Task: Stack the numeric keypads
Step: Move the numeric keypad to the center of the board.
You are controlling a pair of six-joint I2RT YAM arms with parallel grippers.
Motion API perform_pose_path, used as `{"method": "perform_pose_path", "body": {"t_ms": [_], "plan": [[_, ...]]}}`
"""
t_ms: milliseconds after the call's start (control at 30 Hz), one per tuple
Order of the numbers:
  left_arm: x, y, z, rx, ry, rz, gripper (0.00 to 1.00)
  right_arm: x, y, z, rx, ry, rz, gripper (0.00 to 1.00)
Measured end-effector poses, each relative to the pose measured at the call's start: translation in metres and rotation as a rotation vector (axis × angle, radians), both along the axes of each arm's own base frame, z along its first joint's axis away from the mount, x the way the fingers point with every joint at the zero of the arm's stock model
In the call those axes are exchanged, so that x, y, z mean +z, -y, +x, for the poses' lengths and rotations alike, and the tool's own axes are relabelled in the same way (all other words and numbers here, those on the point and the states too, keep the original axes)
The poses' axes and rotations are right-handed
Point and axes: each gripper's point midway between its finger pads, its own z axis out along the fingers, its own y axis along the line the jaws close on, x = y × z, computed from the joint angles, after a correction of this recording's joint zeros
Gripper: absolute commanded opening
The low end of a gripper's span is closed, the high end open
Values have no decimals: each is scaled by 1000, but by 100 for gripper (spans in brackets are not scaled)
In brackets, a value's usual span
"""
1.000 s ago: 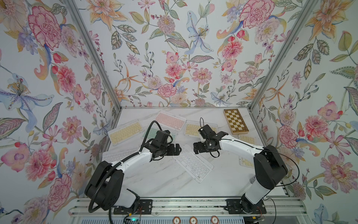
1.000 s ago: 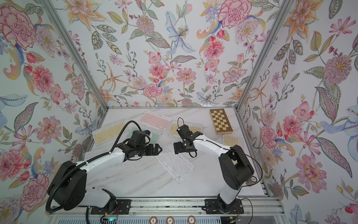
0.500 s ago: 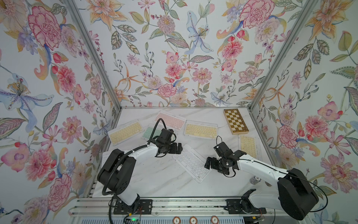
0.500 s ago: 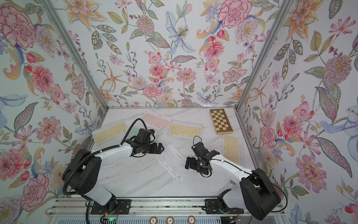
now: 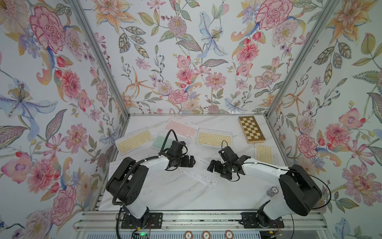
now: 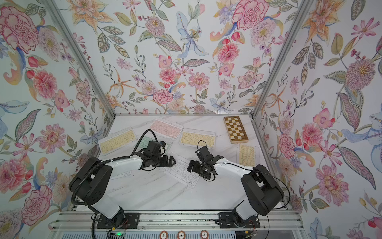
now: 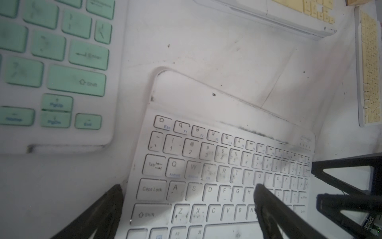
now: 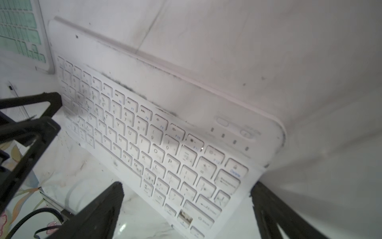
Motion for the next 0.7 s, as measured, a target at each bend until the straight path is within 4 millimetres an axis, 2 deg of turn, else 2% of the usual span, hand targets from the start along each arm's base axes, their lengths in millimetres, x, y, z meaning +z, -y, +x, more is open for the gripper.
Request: {"method": "perform_pose_path", "body": {"t_ms": [200,467,700], "plan": [[1,0,1,6,4,-5,99,2,6,41,-41,56,26,99],[0,0,1,15,-1,-2,99,5,8,65,-28,106,87,99],[0,12,19,30,10,1,99,6,20,76,-12,146,135,99]]}}
